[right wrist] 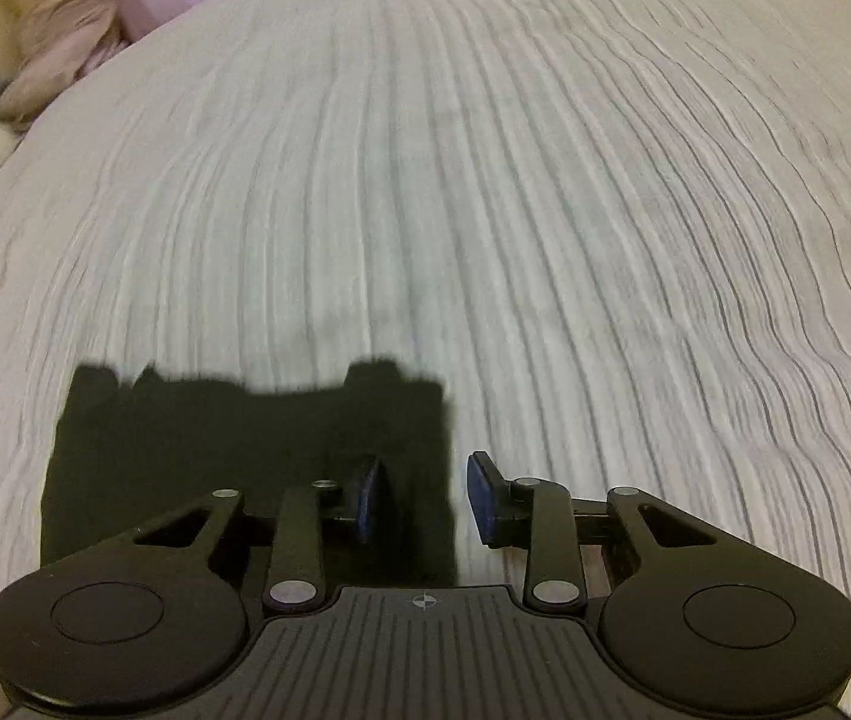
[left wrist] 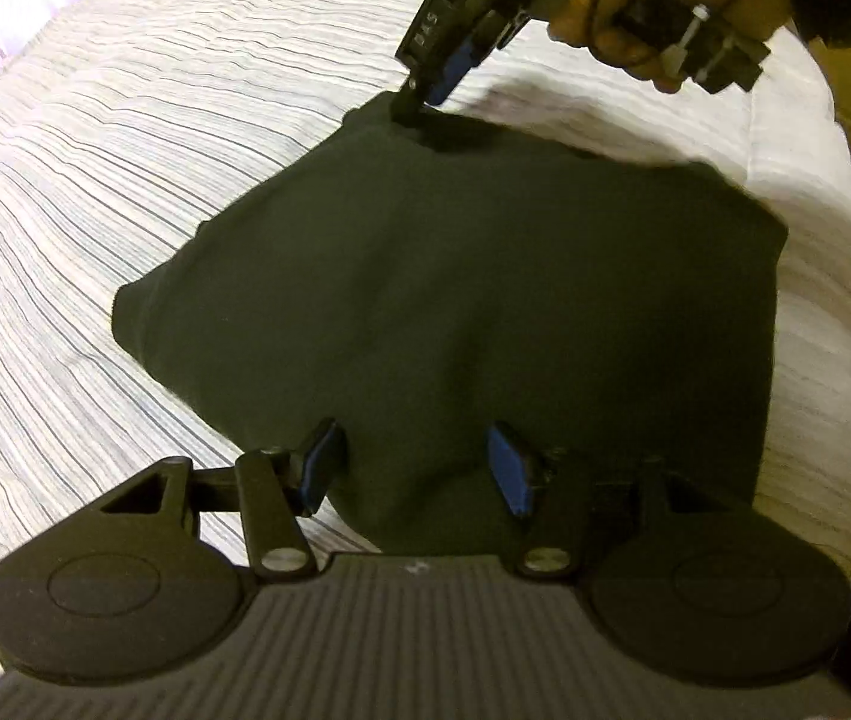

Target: Fold clothes

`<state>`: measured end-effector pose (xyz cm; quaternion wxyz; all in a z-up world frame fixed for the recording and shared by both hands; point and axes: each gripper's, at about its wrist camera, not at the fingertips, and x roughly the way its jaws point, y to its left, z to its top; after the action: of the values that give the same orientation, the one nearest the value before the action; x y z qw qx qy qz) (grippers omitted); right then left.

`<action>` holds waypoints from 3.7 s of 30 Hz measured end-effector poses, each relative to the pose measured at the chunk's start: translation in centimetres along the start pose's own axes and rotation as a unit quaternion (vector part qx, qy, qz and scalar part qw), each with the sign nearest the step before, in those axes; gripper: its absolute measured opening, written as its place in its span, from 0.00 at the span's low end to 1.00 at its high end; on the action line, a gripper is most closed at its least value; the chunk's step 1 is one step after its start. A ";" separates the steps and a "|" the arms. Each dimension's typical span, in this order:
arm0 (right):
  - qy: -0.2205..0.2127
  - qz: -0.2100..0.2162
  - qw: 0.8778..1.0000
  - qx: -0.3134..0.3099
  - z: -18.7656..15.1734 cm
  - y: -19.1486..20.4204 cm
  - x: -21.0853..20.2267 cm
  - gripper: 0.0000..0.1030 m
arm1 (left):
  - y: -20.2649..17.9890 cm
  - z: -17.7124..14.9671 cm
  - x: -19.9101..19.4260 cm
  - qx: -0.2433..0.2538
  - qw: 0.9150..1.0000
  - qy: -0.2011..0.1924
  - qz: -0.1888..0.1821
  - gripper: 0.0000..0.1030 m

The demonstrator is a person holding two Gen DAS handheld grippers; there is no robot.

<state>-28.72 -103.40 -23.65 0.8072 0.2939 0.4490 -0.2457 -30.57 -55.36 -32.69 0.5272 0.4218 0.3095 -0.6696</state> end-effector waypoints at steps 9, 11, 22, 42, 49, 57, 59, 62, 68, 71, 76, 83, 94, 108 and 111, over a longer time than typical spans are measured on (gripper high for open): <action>-0.051 0.060 0.997 0.014 -6.5 5.1 -7.4 0.31 | 7.9 2.9 1.1 -0.064 0.998 -0.006 0.022 0.41; -0.025 0.075 0.997 -0.009 -10.1 7.0 -7.5 0.31 | 9.4 3.2 3.0 -0.063 0.997 0.008 0.038 0.43; 0.038 0.034 0.999 0.003 -20.7 10.5 -8.7 0.31 | 11.5 3.3 5.1 -0.048 0.997 0.025 0.047 0.52; 0.019 -0.009 0.996 0.092 -18.9 17.1 -15.0 0.97 | 3.7 -4.8 -9.7 0.043 0.997 0.039 0.050 0.52; 0.008 -0.011 0.994 0.110 -19.1 19.9 -15.7 0.97 | 3.9 -5.6 -11.9 0.072 0.995 0.037 0.056 0.60; -0.006 -0.022 0.992 0.124 -19.2 22.3 -16.5 0.97 | 5.2 -7.0 -13.1 0.081 0.995 0.032 0.057 0.60; -0.012 -0.026 0.992 0.124 -19.4 22.8 -16.7 0.97 | 5.4 -7.3 -13.3 0.079 0.995 0.028 0.056 0.61; -0.030 -0.035 0.993 0.107 -19.6 23.7 -17.1 0.97 | 5.5 -7.9 -13.4 0.086 0.995 0.017 0.055 0.64; -0.046 -0.072 0.996 0.022 -19.9 26.1 -16.8 0.97 | 4.8 -9.2 -13.3 0.176 0.982 -0.027 0.055 0.76; -0.033 -0.088 0.996 -0.012 -20.3 26.9 -15.4 0.97 | 4.7 -9.5 -12.3 0.235 0.970 -0.029 0.060 0.81; -0.011 -0.113 0.991 -0.070 -20.9 28.2 -13.2 0.97 | 4.6 -9.7 -10.0 0.328 0.941 -0.039 0.068 0.82; -0.005 -0.147 0.981 -0.124 -21.4 28.7 -7.3 0.60 | 4.6 -9.9 -6.0 0.442 0.893 -0.054 0.071 0.82; -0.003 -0.245 0.932 -0.269 -23.4 29.0 0.6 0.45 | 4.1 -9.6 -0.1 0.544 0.832 -0.079 0.070 0.84; -0.041 -0.188 0.954 -0.231 -22.0 22.9 -9.5 0.20 | 2.1 -5.0 2.9 0.599 0.791 -0.099 0.077 0.34; -0.038 -0.190 0.952 -0.235 -22.1 23.2 -9.1 0.21 | 2.1 -3.8 2.0 0.589 0.801 -0.083 0.065 0.15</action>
<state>-30.58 -70.47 -19.20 0.8085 -0.0050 0.5103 -0.2930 -27.84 -53.49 -36.14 0.2428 0.6135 -0.2177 -0.7192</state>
